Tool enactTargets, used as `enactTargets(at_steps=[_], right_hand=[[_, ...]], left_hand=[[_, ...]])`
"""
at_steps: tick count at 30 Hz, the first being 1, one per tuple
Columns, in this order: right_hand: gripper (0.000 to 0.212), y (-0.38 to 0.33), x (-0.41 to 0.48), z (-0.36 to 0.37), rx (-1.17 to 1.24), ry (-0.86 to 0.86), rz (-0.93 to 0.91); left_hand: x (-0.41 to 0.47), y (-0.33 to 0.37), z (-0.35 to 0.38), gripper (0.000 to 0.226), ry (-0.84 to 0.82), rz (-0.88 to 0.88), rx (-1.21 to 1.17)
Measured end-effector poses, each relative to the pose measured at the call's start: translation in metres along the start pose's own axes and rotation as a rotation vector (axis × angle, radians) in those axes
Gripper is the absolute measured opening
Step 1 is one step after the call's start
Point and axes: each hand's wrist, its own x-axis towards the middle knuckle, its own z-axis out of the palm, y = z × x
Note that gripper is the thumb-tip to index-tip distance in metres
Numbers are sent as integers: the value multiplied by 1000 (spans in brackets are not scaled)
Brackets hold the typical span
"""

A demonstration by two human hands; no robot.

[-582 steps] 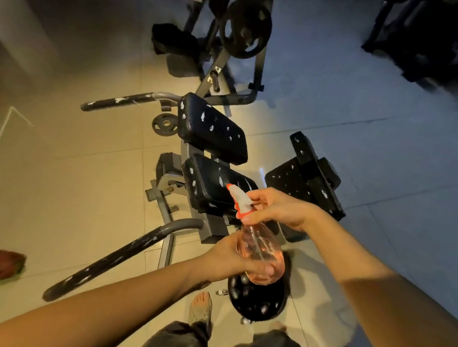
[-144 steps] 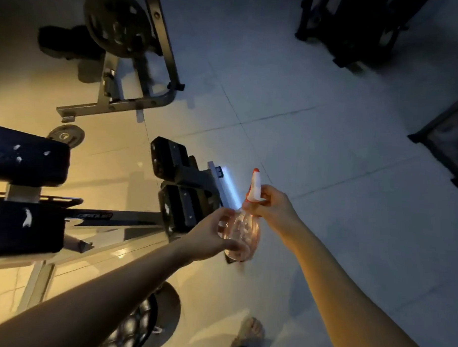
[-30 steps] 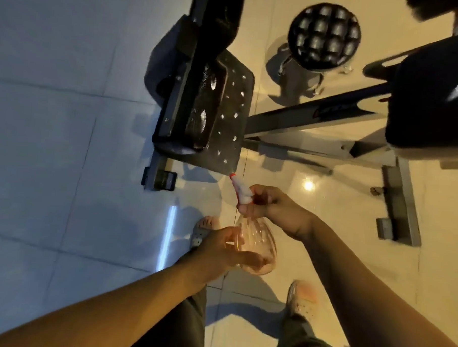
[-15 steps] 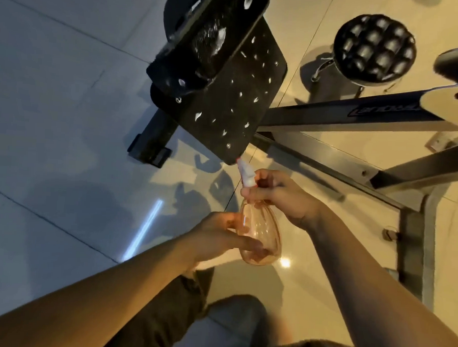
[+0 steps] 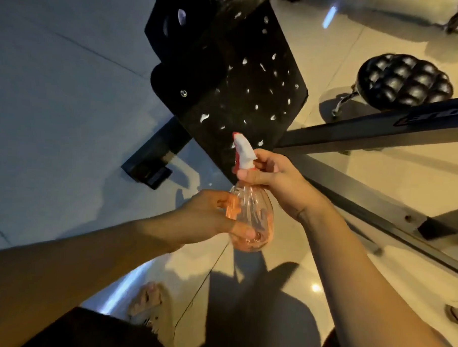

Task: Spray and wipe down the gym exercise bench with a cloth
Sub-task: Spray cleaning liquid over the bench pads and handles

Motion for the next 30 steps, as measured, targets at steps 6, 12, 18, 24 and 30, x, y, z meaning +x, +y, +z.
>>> enactTargets(at_steps=[6,12,18,24,30], right_hand=[[21,-29,13,3,10,-68,-151],[40,-48,15,2,10,-81,-226],[39,-60,11,-3,-39,-93,-299],[47,-68,-2,-16,1,-55,-421],[56,-77,-11,-29,-21,-119,-392]], left_hand=[[-7,14,-1,45,204,27,19],[-16,26,-12,55,239,67,56],[-20,35,-14,52,263,167,98],[-24,42,-12,65,360,223,168],[-28,50,-5,67,395,262,221]])
